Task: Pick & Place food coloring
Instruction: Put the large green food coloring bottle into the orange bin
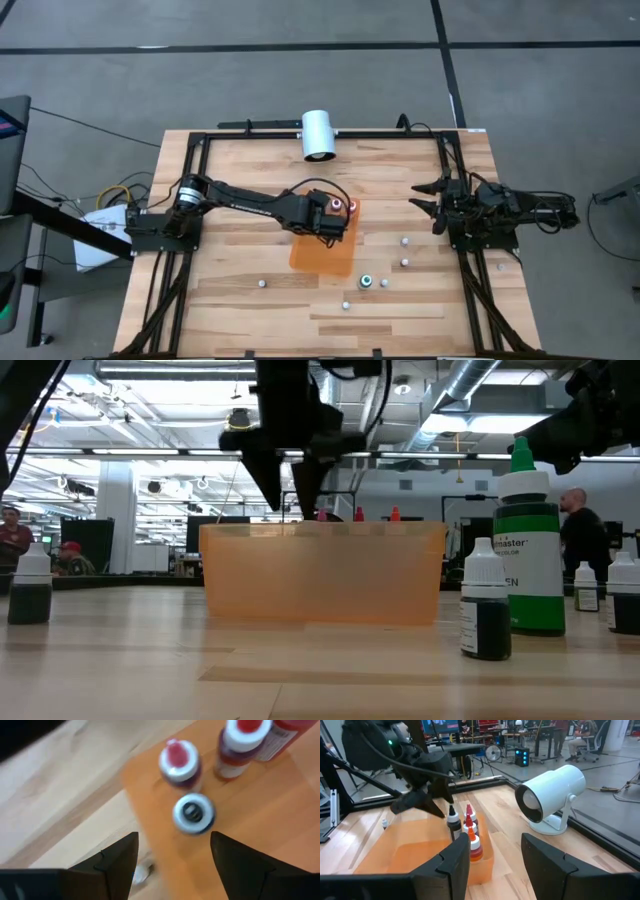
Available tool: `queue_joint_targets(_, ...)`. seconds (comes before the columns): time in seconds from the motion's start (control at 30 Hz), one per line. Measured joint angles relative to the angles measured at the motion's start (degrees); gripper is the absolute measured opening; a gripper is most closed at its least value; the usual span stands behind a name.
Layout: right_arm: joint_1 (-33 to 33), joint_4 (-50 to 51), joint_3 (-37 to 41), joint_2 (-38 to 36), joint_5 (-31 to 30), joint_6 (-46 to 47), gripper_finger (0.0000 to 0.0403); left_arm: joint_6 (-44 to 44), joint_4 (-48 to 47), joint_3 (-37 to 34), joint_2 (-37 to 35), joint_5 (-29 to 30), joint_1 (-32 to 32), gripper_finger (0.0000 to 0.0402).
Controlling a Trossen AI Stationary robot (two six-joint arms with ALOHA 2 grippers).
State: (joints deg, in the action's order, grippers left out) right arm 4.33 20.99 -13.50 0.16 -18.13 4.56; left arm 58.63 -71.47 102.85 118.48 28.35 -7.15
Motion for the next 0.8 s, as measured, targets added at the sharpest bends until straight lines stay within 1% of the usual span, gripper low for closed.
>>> queue_joint_targets(0.2, 0.00, 0.00, 0.00, 0.00, 0.00, 0.00, 0.0167, 5.37, -13.41, 5.24, -0.04, 0.19, -2.52, 0.0240)
queue_joint_targets(0.3, 0.00, 0.00, 0.00, 0.00, 0.00, 0.00, 0.0166, 7.82, -17.76, 6.11, -0.19, 0.73, -4.29, 0.0240)
queue_joint_targets(0.53, 0.01, 0.00, 0.00, 0.00, 0.02, 0.02, 0.0166, 10.25, -18.58, 6.07, -1.20, 1.12, -7.02, 0.0240)
queue_joint_targets(0.67, 0.01, -0.01, 0.00, 0.00, 0.02, 0.00, 0.0166, 10.99, -18.53, 5.89, -2.20, 3.51, -7.16, 0.0240)
queue_joint_targets(0.8, 0.01, -0.17, 0.00, 0.00, 0.05, 0.08, 0.0164, 11.25, -18.65, 2.98, -4.95, 6.70, -6.86, 0.0240)
